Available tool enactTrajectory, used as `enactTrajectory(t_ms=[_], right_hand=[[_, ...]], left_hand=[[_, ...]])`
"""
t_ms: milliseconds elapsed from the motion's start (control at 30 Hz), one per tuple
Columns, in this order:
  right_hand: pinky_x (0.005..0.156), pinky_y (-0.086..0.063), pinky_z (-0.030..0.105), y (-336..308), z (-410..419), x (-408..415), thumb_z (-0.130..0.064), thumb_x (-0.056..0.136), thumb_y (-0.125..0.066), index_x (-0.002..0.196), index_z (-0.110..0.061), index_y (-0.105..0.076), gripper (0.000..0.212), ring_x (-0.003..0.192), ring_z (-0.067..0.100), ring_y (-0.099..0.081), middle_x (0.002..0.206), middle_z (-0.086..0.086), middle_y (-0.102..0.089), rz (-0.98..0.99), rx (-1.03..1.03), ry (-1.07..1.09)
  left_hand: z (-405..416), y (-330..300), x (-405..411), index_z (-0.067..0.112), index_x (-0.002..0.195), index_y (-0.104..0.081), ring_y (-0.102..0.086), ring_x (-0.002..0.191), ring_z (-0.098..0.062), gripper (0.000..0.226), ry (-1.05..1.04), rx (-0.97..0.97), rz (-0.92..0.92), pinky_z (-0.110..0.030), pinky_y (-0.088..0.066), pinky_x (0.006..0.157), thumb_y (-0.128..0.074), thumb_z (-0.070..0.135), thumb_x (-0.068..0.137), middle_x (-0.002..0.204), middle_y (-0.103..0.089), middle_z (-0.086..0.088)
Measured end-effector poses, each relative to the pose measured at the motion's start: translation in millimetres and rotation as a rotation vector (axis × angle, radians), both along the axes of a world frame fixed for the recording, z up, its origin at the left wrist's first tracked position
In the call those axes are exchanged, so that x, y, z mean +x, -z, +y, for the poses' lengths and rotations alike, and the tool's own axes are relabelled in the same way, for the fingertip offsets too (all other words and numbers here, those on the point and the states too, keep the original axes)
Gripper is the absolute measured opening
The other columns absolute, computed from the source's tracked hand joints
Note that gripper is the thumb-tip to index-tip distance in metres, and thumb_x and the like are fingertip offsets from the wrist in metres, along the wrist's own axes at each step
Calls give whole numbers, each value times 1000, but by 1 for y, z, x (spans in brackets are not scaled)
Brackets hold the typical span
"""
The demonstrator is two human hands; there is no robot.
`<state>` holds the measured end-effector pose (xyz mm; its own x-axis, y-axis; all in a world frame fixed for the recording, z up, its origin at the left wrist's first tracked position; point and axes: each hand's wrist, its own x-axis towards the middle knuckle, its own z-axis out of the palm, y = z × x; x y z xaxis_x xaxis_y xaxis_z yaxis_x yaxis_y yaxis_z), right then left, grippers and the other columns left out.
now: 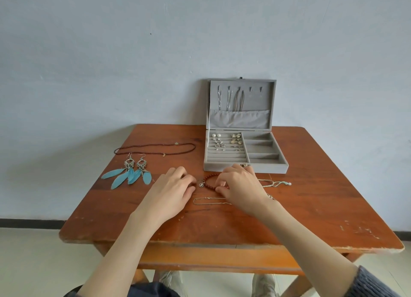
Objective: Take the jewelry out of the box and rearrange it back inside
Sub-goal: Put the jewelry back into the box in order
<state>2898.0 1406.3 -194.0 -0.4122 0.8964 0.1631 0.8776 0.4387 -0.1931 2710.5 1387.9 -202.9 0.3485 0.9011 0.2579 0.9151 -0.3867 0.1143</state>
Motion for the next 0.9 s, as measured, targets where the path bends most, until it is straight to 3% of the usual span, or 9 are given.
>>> enactTrajectory(t_ms=[167,300,433,533,600,700,900], right_hand=[[99,-26,33,0,1,-3,-27,96,-46,108,-19,-60,21,114,19,-45,114,-2,-59,21,1,6],[96,-32,34,-7,3,-4,-23,95,-46,107,-15,-59,19,109,20,-51,110,1,-62,191,0,16],[88,-44,42,-21,4,-3,-18,93,-48,99,-10,-58,14,93,25,-59,94,6,-66,445,-54,16],[74,-47,28,-31,5,1,-14,94,-47,95,-13,-55,8,79,18,-59,76,-4,-62,608,-117,17],[66,-43,19,-39,6,8,-13,94,-48,92,-15,-54,7,73,13,-54,72,-7,-57,730,-162,37],[63,-43,20,-47,9,22,-11,90,-56,87,-17,-56,6,65,8,-50,74,-4,-56,933,-317,45],[57,-43,20,-51,23,54,-6,84,-65,81,-14,-64,8,60,10,-50,70,0,-60,1056,-439,136]], left_hand=[[5,-4,5,25,130,-48,-49,109,-14,36,-6,-27,1,-28,-48,84,-42,34,96,122,-49,4],[9,-12,15,26,131,-46,-48,112,-10,39,22,-74,-115,-27,-47,87,-48,36,93,122,-47,8],[16,-23,26,16,111,-60,-52,95,-9,26,9,-104,-321,-17,-42,77,-56,30,90,103,-51,8],[19,-35,29,17,100,-62,-54,79,-2,15,-26,-129,-476,-8,-39,65,-59,27,89,91,-58,9],[21,-43,29,23,95,-61,-58,79,0,9,-40,-148,-561,-9,-41,68,-60,29,88,89,-64,10],[23,-54,34,23,93,-64,-65,70,-6,7,-31,-213,-702,-19,-50,72,-61,26,88,84,-70,8],[38,-60,57,17,98,-66,-61,60,-5,12,-46,-307,-850,-10,-49,61,-61,15,88,81,-69,1]])
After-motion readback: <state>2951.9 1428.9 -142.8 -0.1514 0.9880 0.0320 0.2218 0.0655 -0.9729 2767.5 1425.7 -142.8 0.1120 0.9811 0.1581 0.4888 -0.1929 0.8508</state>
